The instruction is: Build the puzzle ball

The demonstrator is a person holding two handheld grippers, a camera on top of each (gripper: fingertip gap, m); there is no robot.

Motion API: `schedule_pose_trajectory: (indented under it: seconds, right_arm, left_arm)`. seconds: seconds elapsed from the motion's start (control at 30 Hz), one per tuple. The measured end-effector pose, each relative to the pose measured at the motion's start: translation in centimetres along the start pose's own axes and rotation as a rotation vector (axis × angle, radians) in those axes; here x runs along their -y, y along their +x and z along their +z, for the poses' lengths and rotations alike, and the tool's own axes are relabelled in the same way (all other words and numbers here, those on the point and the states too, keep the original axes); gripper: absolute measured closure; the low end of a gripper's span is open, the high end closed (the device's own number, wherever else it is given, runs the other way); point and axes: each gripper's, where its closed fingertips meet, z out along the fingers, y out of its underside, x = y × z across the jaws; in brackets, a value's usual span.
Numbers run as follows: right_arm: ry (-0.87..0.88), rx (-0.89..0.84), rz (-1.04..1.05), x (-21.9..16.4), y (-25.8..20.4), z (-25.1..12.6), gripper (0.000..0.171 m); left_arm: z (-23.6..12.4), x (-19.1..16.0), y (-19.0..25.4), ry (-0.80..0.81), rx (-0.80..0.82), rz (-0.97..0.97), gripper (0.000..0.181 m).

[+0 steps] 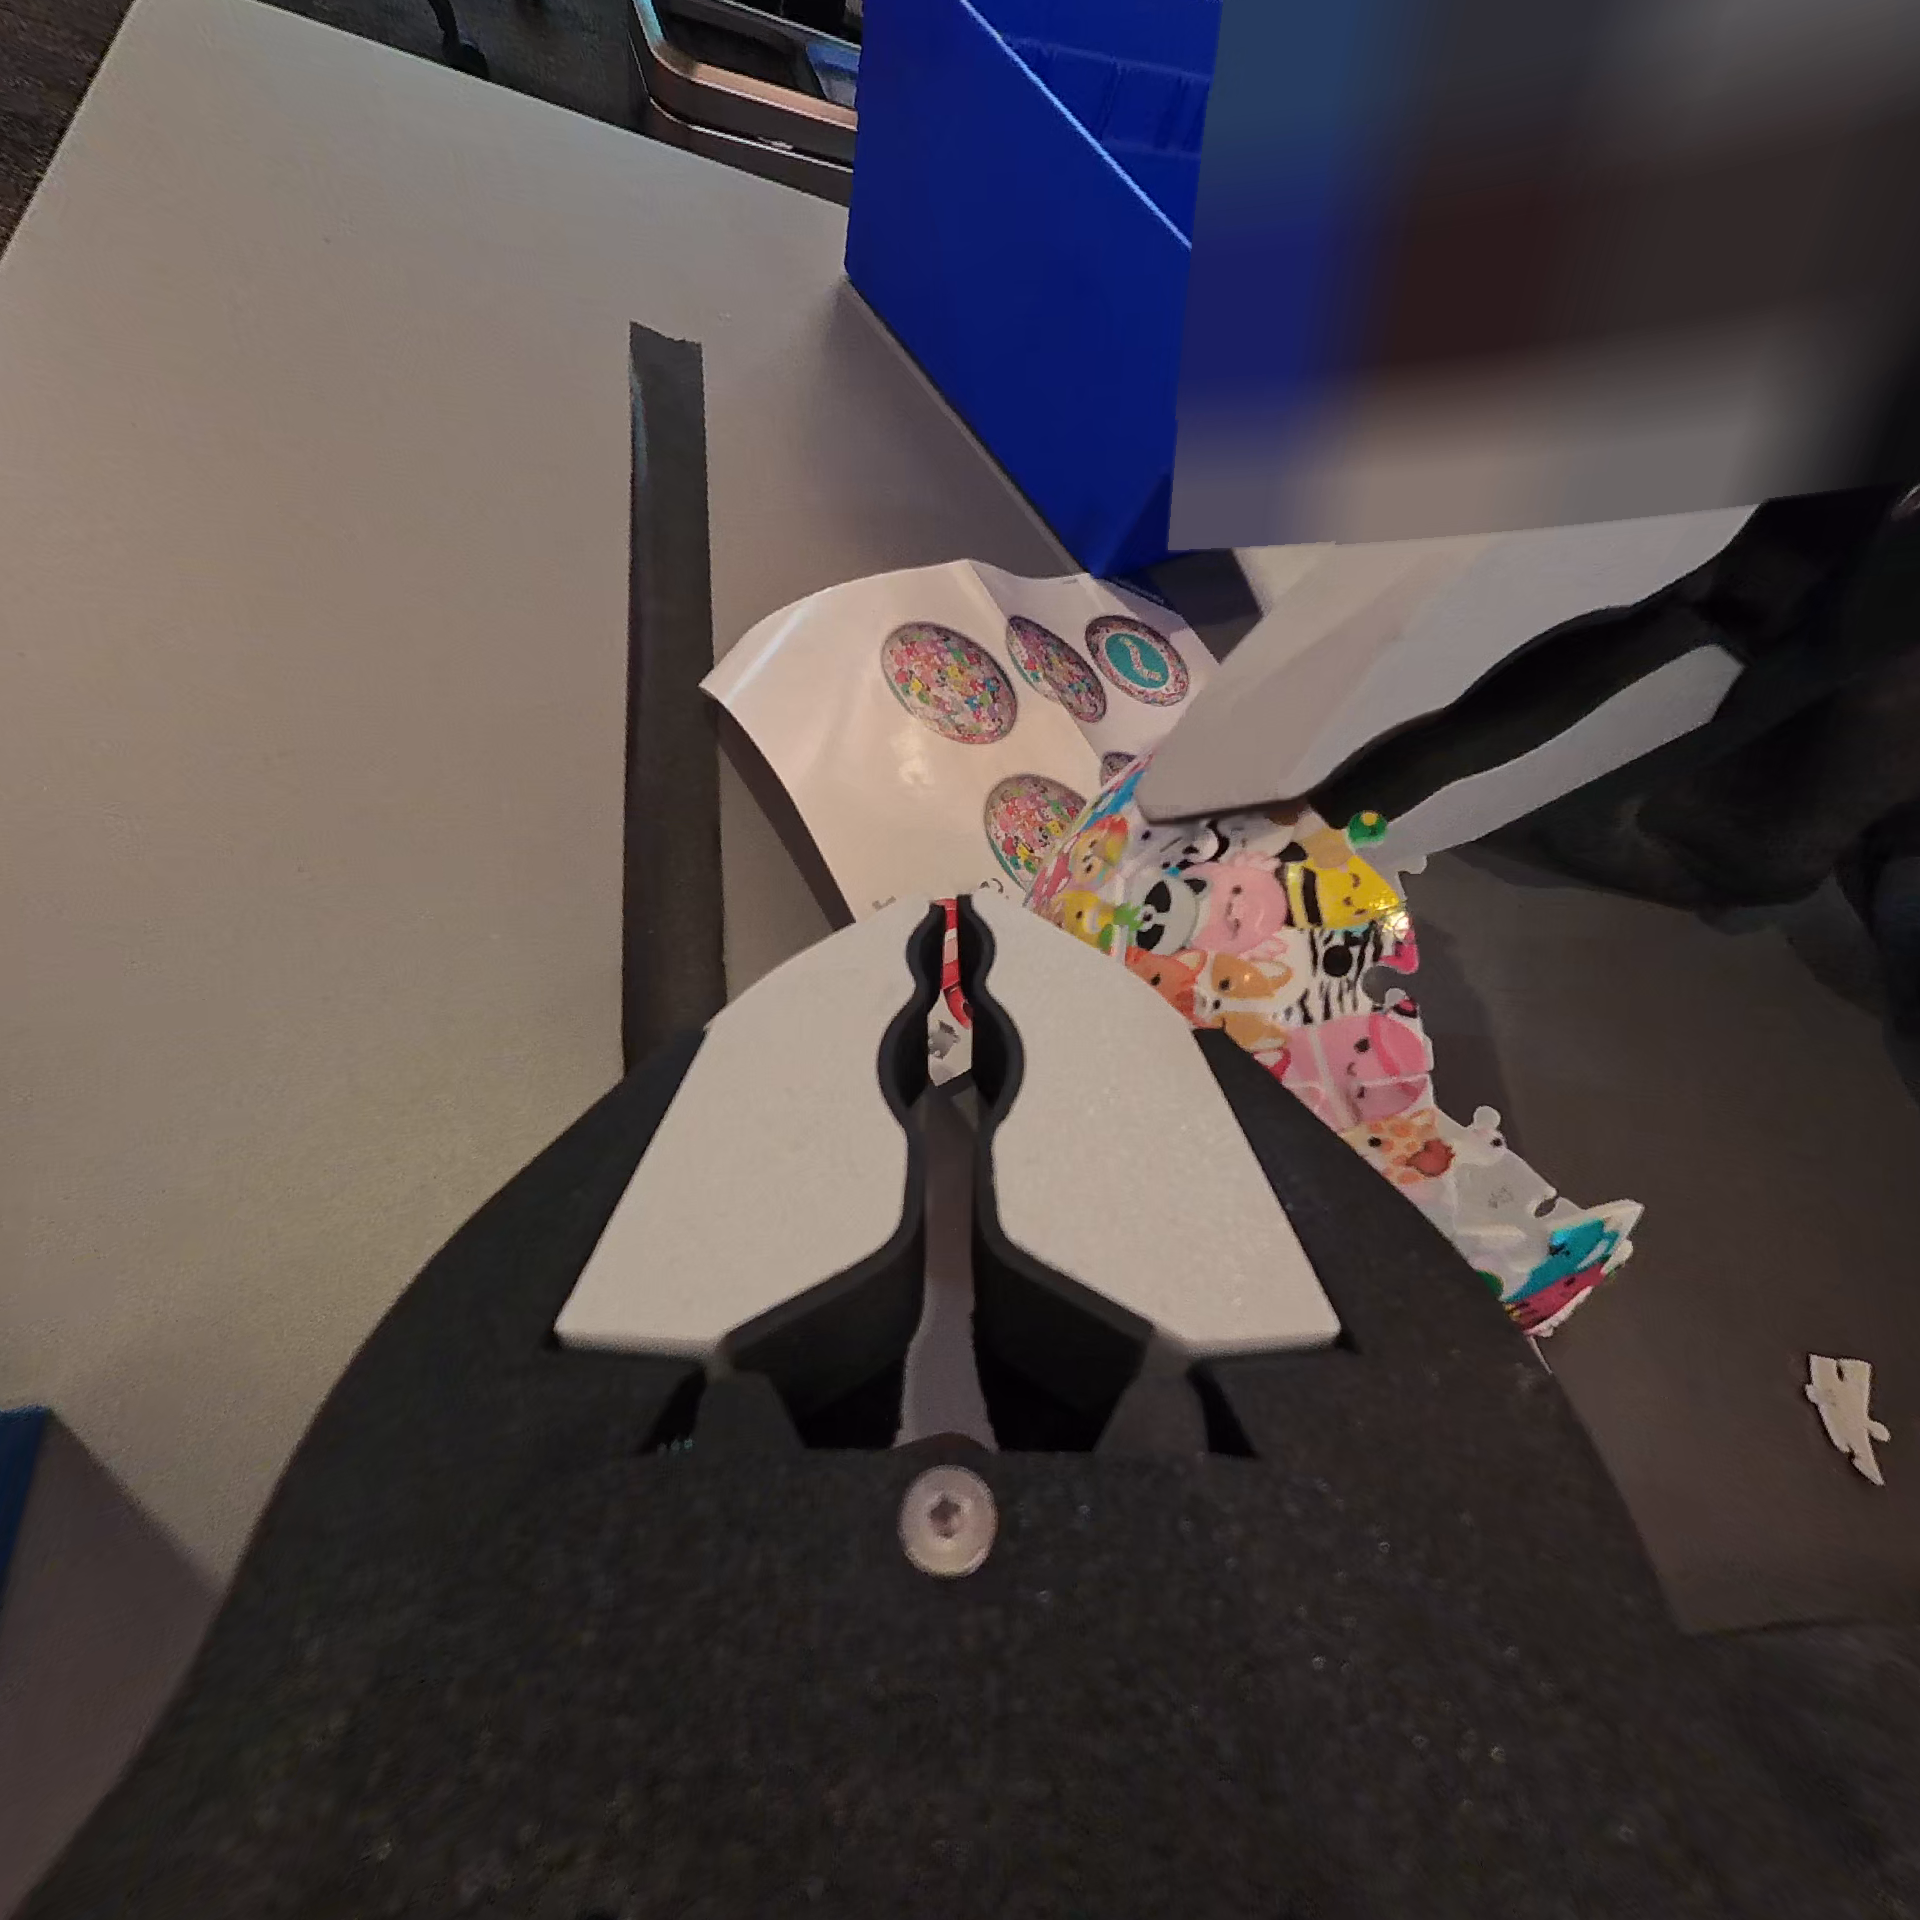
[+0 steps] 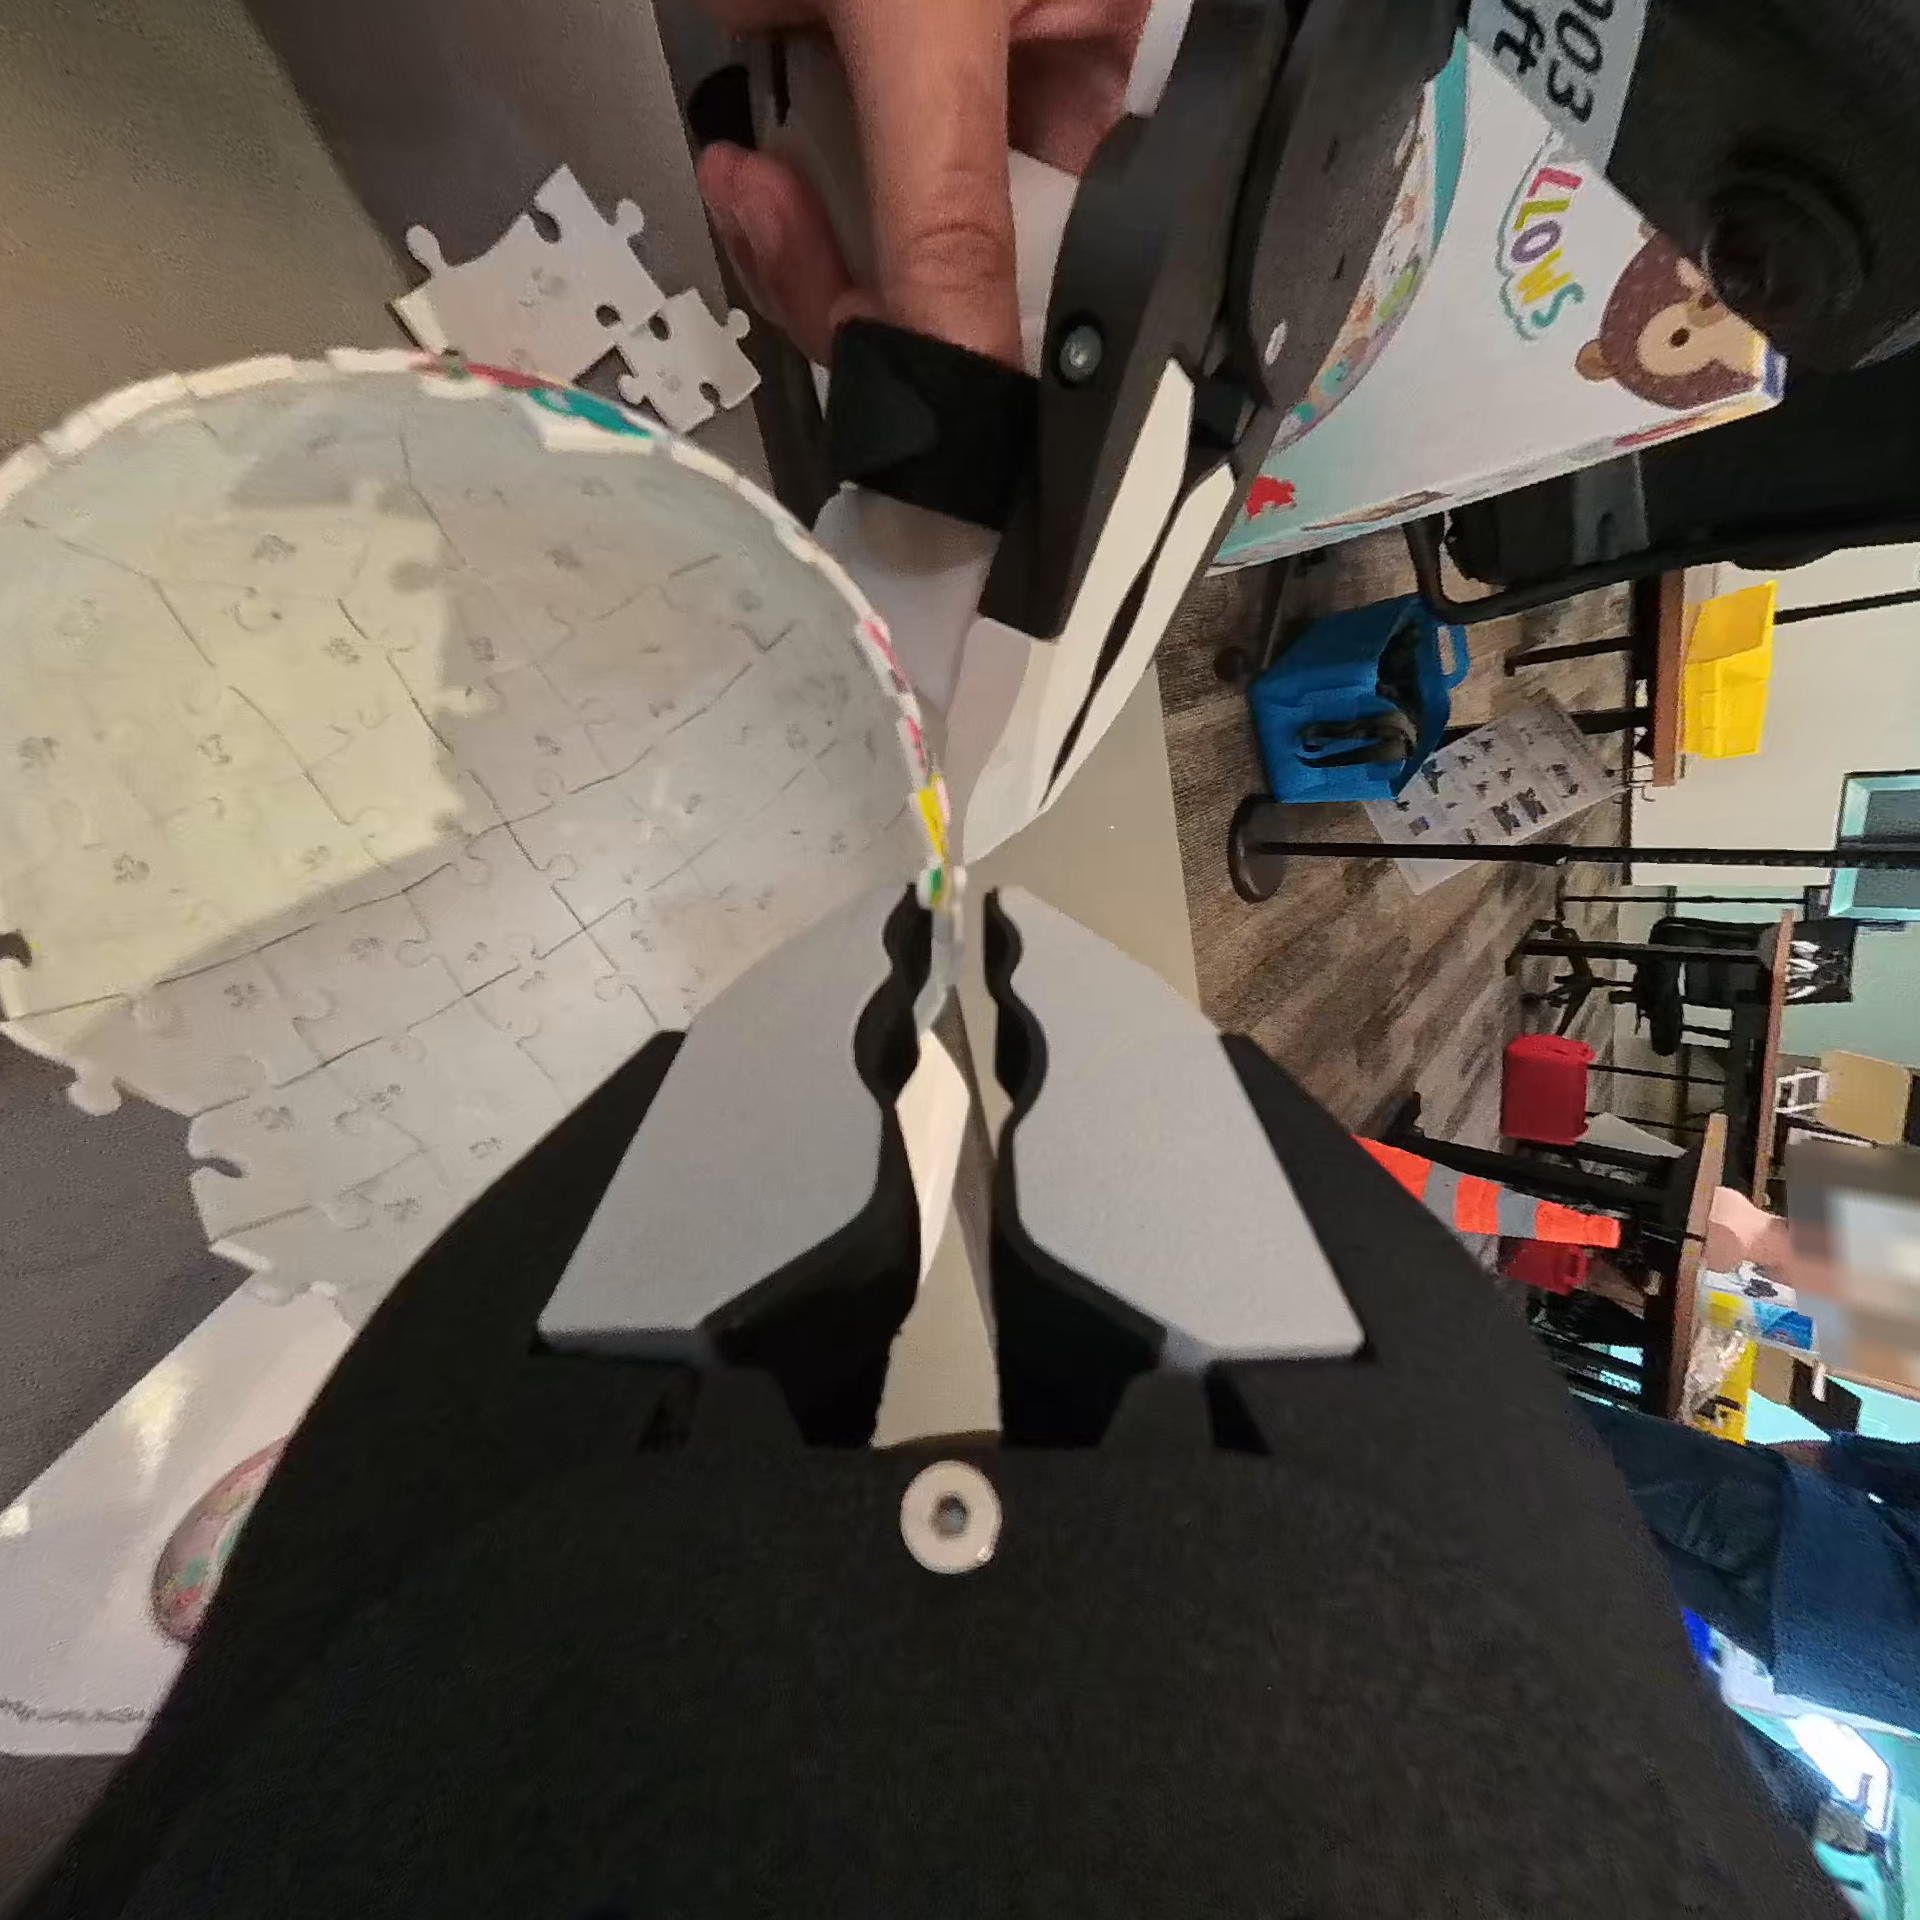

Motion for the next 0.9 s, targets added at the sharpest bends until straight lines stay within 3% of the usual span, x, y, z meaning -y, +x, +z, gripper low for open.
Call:
schedule_pose_trajectory:
  seconds: [0.37, 0.63, 0.9]
  right_arm:
    - [-0.005, -0.010, -0.035, 0.26, 0.02, -0.30, 0.166]
    - [-0.005, 0.076, 0.022, 0.34, -0.26, -0.75, 0.168]
    - [-0.019, -0.012, -0.057, 0.13, 0.04, -0.50, 0.164]
  left_arm:
    - [0.17, -0.12, 0.02, -0.008, 0.001, 0.002, 0.179]
    - [0.09, 0.03, 0.11, -0.001, -0.004, 0.002, 0.179]
    - [0.26, -0.12, 0.01, -0.007, 0.001, 0.002, 0.179]
